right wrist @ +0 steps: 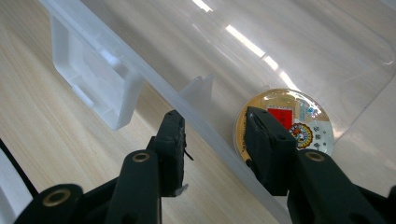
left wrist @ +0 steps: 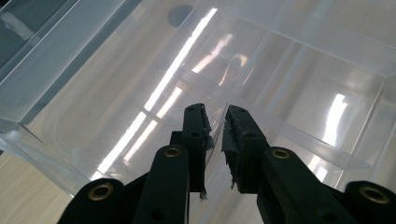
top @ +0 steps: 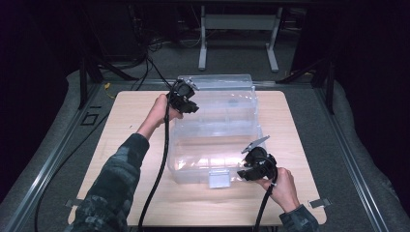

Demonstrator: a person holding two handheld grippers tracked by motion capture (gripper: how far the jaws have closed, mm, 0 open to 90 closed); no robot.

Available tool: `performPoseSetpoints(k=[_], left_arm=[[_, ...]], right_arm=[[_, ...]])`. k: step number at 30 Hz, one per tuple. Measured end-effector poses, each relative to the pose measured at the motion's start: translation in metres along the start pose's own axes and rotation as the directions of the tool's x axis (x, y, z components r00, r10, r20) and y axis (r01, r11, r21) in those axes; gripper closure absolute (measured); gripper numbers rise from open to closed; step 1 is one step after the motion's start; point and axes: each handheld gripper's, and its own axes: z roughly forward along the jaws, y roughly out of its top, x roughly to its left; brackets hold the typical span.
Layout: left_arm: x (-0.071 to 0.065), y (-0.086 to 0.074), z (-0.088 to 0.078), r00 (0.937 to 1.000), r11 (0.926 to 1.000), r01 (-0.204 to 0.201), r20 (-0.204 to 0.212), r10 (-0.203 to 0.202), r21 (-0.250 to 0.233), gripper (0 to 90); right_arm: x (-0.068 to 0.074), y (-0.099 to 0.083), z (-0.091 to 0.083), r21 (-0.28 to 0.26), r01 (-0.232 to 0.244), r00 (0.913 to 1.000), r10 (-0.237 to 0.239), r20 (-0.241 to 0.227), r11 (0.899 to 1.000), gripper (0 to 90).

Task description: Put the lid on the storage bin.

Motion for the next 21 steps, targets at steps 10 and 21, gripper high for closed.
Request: performPoseSetpoints(k=[10, 21], left_arm=[[0.003, 0.0, 0.008, 0.9997, 0.9999, 0.014, 0.019, -0.014, -0.001, 77.9], [-0.008, 0.007, -0.008, 0.999, 0.9991, -0.035, 0.028, 0.034, 0.025, 82.3]], right_arm=[[0.0, 0.0, 0.0, -0.002, -0.002, 1.0, 0.002, 0.002, 1.0, 59.1], [0.0, 0.0, 0.001, -0.01, -0.008, 1.0, 0.008, -0.004, 1.0, 58.1]])
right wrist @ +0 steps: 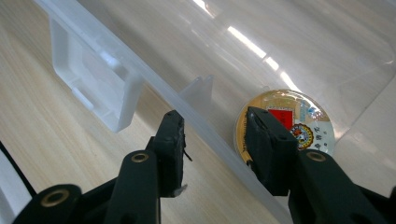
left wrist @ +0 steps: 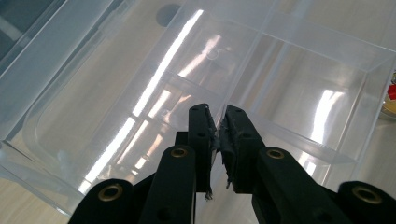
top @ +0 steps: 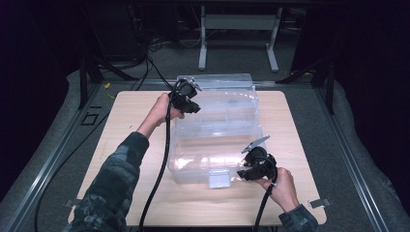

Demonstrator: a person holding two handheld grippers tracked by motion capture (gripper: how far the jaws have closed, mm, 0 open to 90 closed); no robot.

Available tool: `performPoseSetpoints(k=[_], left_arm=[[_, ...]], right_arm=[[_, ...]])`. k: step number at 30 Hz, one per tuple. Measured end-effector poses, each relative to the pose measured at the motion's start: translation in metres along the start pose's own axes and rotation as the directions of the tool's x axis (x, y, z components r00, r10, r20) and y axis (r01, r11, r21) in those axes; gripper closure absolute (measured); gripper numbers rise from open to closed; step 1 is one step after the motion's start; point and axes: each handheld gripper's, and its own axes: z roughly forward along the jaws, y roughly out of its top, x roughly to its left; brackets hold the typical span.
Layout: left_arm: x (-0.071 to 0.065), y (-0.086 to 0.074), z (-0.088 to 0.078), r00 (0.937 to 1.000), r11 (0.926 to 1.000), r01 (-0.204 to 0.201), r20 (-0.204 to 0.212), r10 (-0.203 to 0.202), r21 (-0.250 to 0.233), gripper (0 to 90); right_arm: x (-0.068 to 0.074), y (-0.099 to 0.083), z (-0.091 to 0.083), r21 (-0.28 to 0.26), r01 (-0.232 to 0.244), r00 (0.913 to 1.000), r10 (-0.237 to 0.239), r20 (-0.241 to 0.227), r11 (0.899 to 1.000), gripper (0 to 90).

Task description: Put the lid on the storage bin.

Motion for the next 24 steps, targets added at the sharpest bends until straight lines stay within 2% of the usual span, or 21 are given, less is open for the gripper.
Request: performPoseSetpoints(k=[7, 23, 24], left_arm=[[0.0, -0.004, -0.008, 0.9991, 0.9998, 0.0, 0.042, 0.0, -0.021, 83.3], [-0.016, -0.004, -0.023, 0.9981, 0.9989, -0.038, 0.048, 0.039, -0.029, 84.3], [-0.019, -0.004, -0.025, 0.9976, 0.9983, -0.049, 0.048, 0.051, -0.031, 84.3]], right_arm=[[0.001, 0.0, 0.003, 0.001, -0.009, 1.0, 0.009, 0.002, 1.0, 55.5], [0.004, -0.002, 0.003, -0.022, 0.005, 0.9997, -0.004, 0.026, 1.0, 54.6], [0.004, -0.002, 0.003, -0.022, 0.005, 0.9997, -0.005, 0.025, 1.0, 54.5]])
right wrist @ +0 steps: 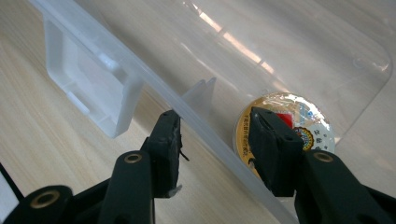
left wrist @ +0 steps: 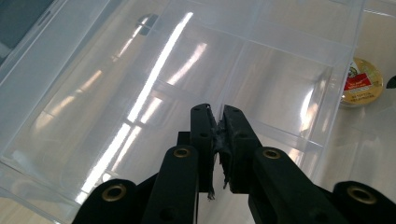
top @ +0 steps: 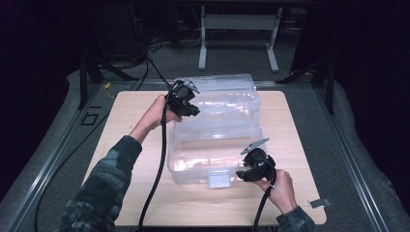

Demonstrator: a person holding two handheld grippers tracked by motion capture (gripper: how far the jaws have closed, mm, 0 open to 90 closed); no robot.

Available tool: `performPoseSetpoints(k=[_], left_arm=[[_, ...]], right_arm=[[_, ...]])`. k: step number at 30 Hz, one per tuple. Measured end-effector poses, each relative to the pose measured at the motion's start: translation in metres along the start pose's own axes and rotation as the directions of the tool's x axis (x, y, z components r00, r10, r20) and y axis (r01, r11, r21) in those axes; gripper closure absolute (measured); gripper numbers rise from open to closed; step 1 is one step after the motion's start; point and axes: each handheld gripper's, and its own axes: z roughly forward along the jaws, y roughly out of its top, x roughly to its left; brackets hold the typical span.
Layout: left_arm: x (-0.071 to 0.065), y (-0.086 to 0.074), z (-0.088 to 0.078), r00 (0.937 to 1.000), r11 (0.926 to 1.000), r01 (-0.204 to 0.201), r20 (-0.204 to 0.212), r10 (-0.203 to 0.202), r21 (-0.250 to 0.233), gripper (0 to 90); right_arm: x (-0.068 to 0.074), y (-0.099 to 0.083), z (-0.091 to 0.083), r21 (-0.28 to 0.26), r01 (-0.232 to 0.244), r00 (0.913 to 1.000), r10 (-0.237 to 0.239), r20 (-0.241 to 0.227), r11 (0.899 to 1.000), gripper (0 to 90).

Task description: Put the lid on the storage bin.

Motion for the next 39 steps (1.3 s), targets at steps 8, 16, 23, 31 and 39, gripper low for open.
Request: performPoseSetpoints(k=[8, 16, 23, 31, 39], left_arm=[[-0.009, -0.002, -0.006, 0.9998, 0.9997, -0.022, -0.004, 0.022, -0.006, 84.8], [-0.018, -0.006, -0.011, 0.9992, 0.999, -0.038, -0.013, 0.038, -0.021, 85.1], [-0.025, -0.009, -0.015, 0.9984, 0.9982, -0.055, -0.012, 0.055, -0.025, 85.4], [-0.034, -0.013, -0.018, 0.9975, 0.997, -0.069, -0.015, 0.069, -0.034, 85.7], [-0.039, -0.018, -0.022, 0.9972, 0.9962, -0.071, 0.017, 0.072, -0.051, 86.1]], right_arm=[[0.0, 0.0, 0.0, -0.002, 0.003, 1.0, -0.003, 0.003, 1.0, 54.3], [0.001, -0.001, 0.0, -0.01, 0.005, 1.0, -0.005, 0.006, 1.0, 54.1], [0.001, -0.001, 0.0, -0.006, 0.008, 0.9999, -0.008, 0.01, 1.0, 53.9], [0.001, -0.001, 0.0, -0.004, 0.009, 0.9999, -0.009, 0.012, 1.0, 53.6], [0.001, -0.001, 0.0, -0.005, 0.013, 0.9998, -0.013, 0.014, 1.0, 53.6]])
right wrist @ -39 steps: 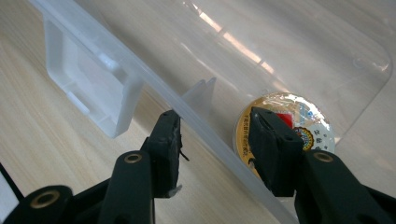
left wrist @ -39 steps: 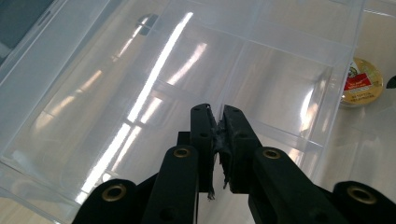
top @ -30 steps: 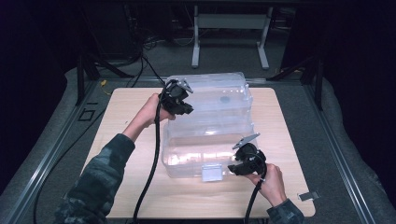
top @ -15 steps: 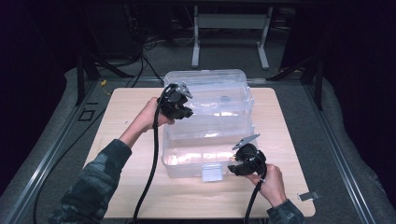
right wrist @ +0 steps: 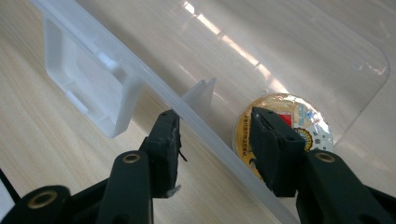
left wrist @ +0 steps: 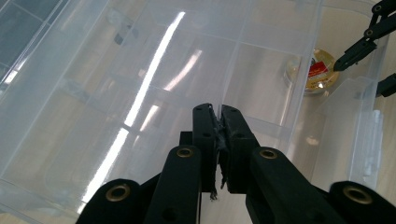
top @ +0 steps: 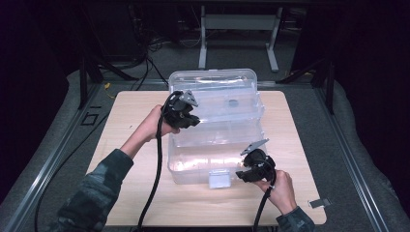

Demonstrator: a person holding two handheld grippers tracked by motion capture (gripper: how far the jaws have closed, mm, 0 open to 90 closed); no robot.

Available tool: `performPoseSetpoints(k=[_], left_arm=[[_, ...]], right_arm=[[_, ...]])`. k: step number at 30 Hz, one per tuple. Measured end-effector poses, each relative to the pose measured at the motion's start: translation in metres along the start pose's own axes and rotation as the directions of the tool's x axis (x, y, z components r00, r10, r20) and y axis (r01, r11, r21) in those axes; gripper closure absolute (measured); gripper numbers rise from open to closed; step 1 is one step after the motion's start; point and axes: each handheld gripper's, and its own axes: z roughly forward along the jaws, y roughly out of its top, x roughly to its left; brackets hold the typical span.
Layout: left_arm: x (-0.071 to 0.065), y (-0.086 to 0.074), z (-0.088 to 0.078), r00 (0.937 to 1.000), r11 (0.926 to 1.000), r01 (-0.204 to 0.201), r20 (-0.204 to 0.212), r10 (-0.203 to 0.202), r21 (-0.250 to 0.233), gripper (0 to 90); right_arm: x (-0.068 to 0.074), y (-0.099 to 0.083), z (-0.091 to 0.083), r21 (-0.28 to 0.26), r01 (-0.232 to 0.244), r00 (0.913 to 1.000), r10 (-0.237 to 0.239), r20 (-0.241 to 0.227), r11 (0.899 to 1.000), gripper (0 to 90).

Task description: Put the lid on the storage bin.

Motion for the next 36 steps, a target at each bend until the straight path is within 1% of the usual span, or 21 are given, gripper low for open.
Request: performPoseSetpoints(k=[1, 3, 7, 13, 16, 19, 22, 27, 32, 36], left_arm=[[-0.001, -0.001, -0.001, 1.0, 1.0, -0.001, 0.007, 0.001, 0.0, 86.2], [-0.006, -0.002, -0.001, 0.9999, 0.9999, -0.011, 0.001, 0.011, -0.005, 86.5], [-0.009, -0.003, -0.002, 0.9998, 0.9998, -0.022, -0.001, 0.022, -0.002, 86.5], [-0.014, -0.006, -0.004, 0.9997, 0.9997, -0.023, 0.007, 0.023, -0.012, 86.6], [-0.017, -0.008, -0.005, 0.9995, 0.9995, -0.029, 0.012, 0.029, -0.009, 86.6], [-0.02, -0.009, -0.006, 0.9992, 0.9992, -0.038, 0.007, 0.038, -0.008, 86.7], [-0.024, -0.01, -0.006, 0.9988, 0.9988, -0.049, -0.007, 0.049, -0.006, 86.7], [-0.027, -0.012, -0.007, 0.999, 0.9989, -0.045, -0.001, 0.045, -0.008, 86.7], [-0.031, -0.013, -0.007, 0.9985, 0.9985, -0.055, 0.002, 0.055, -0.001, 86.8], [-0.033, -0.014, -0.008, 0.9983, 0.9984, -0.057, 0.011, 0.057, 0.003, 86.9]], right_arm=[[0.0, 0.0, 0.0, 0.0, 0.0, 1.0, 0.0, 0.0, 1.0, 53.6], [0.0, 0.0, 0.0, 0.002, 0.001, 1.0, -0.001, -0.001, 1.0, 53.6], [0.0, 0.0, 0.0, 0.003, 0.001, 1.0, -0.001, -0.001, 1.0, 53.5], [0.0, 0.001, 0.0, 0.006, 0.003, 1.0, -0.003, -0.003, 1.0, 53.5], [0.0, 0.001, 0.0, 0.007, 0.003, 1.0, -0.002, -0.003, 1.0, 53.5], [0.0, 0.001, 0.0, 0.007, 0.003, 1.0, -0.003, -0.002, 1.0, 53.4], [0.0, 0.001, 0.0, 0.007, 0.004, 1.0, -0.004, -0.001, 1.0, 53.3], [0.001, 0.002, 0.0, 0.014, 0.004, 1.0, -0.004, 0.003, 1.0, 53.4], [0.001, 0.002, 0.0, 0.015, 0.007, 1.0, -0.007, 0.004, 1.0, 53.4], [0.003, 0.003, -0.001, 0.019, 0.011, 0.9998, -0.012, 0.014, 1.0, 53.4]])
